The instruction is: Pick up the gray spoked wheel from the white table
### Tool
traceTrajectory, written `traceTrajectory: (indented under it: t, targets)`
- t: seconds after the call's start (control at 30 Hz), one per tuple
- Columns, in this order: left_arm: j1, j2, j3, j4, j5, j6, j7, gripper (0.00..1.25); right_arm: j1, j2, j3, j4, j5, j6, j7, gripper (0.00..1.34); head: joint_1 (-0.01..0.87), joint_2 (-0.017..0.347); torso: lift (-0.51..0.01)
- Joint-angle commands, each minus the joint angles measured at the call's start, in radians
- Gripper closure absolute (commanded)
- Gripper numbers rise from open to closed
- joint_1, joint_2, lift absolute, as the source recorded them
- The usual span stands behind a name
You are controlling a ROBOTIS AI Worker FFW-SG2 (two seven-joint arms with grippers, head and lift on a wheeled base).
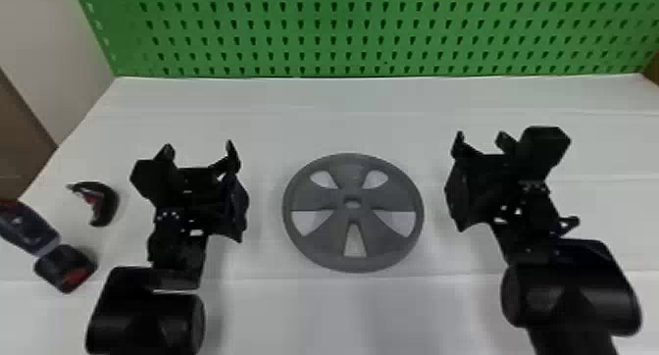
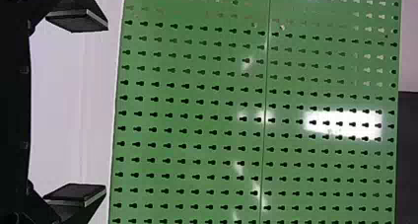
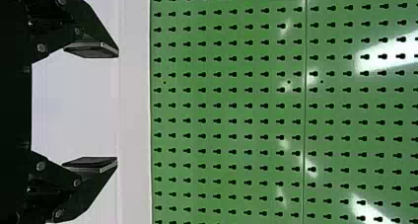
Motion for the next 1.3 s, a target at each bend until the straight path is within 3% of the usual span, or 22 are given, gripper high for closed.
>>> traceTrajectory:
  t: [0.0, 0.33, 0.53, 0.87, 1.27]
  targets:
    - [0.001, 0.0, 0.002, -0.002, 0.0, 0.0, 0.0, 0.12, -0.006, 0.0, 0.002, 0.0, -0.003, 0.008, 0.0, 0.48, 0.806, 0.044, -0.098]
    - [0.003, 0.0, 0.006, -0.003, 0.002, 0.0, 0.0, 0.12, -0.024, -0.005, 0.0, -0.063, 0.014, 0.164, 0.0, 0.48, 0.806, 0.044, -0.098]
    - [0.003, 0.0, 0.006, -0.005, 0.002, 0.0, 0.0, 0.12, -0.061, -0.02, 0.009, -0.135, 0.032, 0.368, 0.0, 0.48, 0.806, 0.044, -0.098]
    - [0.006, 0.0, 0.008, -0.005, 0.002, 0.0, 0.0, 0.12, -0.165, -0.061, 0.037, -0.219, 0.021, 0.735, 0.0, 0.48, 0.806, 0.044, -0.098]
    - [0.009, 0.003, 0.009, -0.009, -0.006, 0.002, 0.0, 0.12, -0.333, -0.11, 0.069, -0.222, -0.034, 1.143, 0.0, 0.48, 0.806, 0.044, -0.098]
